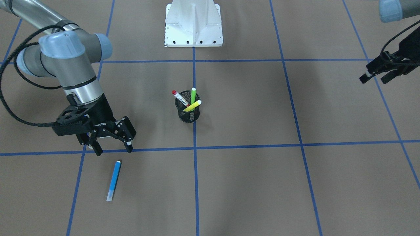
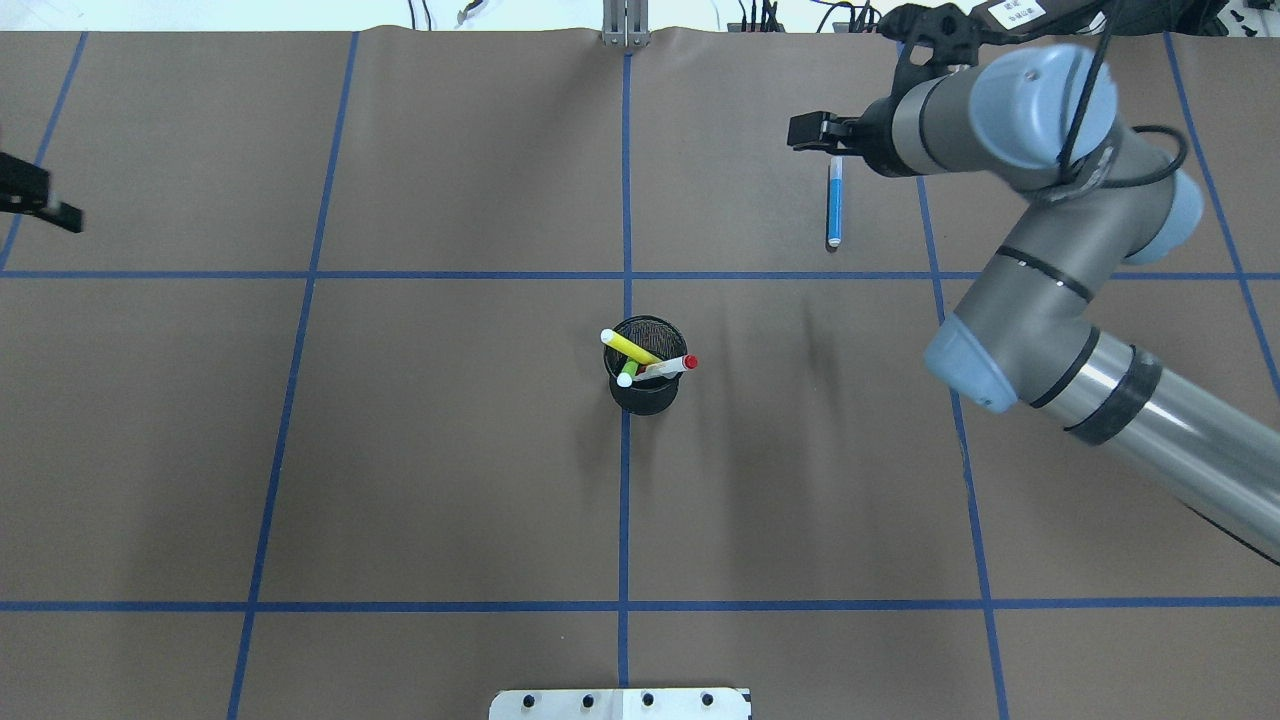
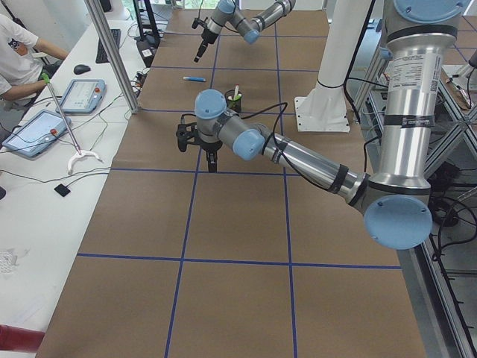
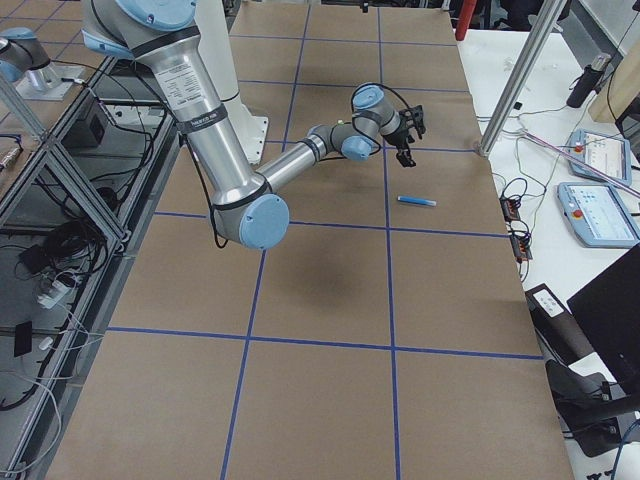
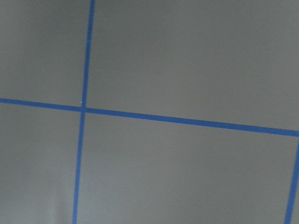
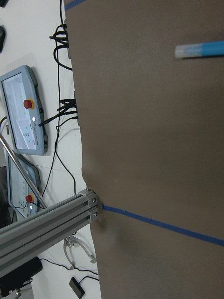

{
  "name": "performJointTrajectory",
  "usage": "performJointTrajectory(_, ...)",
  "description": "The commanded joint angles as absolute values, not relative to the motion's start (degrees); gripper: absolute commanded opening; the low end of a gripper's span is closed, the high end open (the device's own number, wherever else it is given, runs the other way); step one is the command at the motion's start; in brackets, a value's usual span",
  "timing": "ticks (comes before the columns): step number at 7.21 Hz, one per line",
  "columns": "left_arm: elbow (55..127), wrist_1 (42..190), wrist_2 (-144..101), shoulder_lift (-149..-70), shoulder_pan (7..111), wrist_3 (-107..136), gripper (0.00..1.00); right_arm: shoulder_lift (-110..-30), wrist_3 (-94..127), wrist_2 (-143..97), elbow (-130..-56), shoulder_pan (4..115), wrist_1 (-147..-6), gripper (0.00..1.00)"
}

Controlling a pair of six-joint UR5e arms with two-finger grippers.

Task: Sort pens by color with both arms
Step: 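Withdraw the right gripper while the left gripper reaches over the cup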

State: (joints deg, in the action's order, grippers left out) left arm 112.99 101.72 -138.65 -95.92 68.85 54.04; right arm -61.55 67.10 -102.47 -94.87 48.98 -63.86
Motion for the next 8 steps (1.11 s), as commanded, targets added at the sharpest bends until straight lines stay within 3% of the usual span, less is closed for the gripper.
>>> performJointTrajectory(1,114.0,101.3,-129.4,-105.1,56.7,73.6,1.0,-63.4,67.1,-119.9,-98.3,56.9,-72.7,1.0)
performJointTrajectory(2,113.9,99.5,-125.3,-108.8,51.9,79.0,1.0,-65.8,66.7,-128.9,-98.2,61.6,-72.8,1.0)
performJointTrajectory(5,113.1,71.7,-111.9,-130.5,38.4,87.1,1.0,-71.4,67.0,-139.9,-99.1,68.5,-73.0,1.0)
performJointTrajectory(8,97.5,70.4,-103.3,-146.8,32.5,94.9,0.99,-74.7,64.5,-139.3,-100.4,70.4,-73.8,1.0)
